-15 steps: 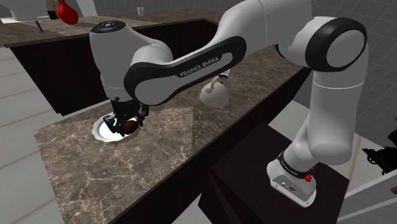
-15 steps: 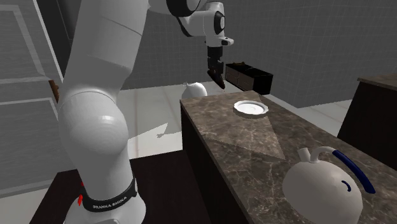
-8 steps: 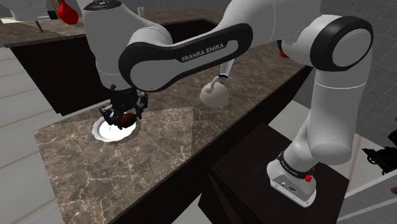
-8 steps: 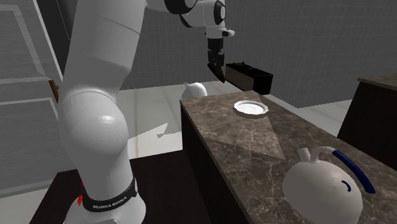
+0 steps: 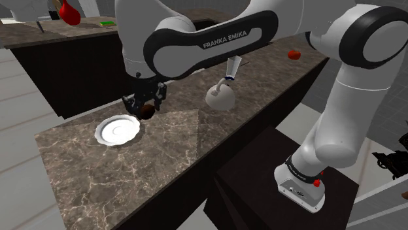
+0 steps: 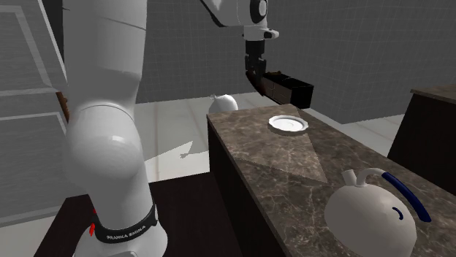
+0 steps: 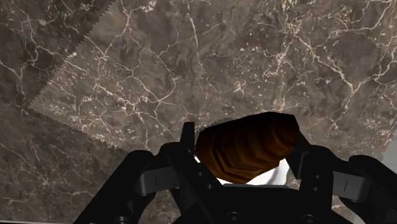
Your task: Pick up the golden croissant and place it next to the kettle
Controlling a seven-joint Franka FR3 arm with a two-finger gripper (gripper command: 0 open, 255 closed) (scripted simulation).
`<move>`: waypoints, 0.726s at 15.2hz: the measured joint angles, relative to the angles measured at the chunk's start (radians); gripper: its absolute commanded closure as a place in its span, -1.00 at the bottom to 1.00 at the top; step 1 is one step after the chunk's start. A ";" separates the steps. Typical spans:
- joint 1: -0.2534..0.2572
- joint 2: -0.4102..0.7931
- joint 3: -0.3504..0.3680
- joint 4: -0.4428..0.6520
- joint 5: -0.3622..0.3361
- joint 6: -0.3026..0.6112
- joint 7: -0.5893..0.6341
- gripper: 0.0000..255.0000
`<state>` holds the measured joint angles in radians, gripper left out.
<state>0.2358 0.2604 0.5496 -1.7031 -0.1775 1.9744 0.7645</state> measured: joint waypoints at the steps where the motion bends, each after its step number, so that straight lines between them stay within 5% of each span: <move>1: -0.027 -0.035 -0.004 -0.047 0.021 0.018 -0.031 1.00; 11: -0.189 -0.276 -0.091 -0.322 0.170 0.094 -0.321 1.00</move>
<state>0.0466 -0.0158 0.4590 -2.0252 -0.0078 2.0687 0.4433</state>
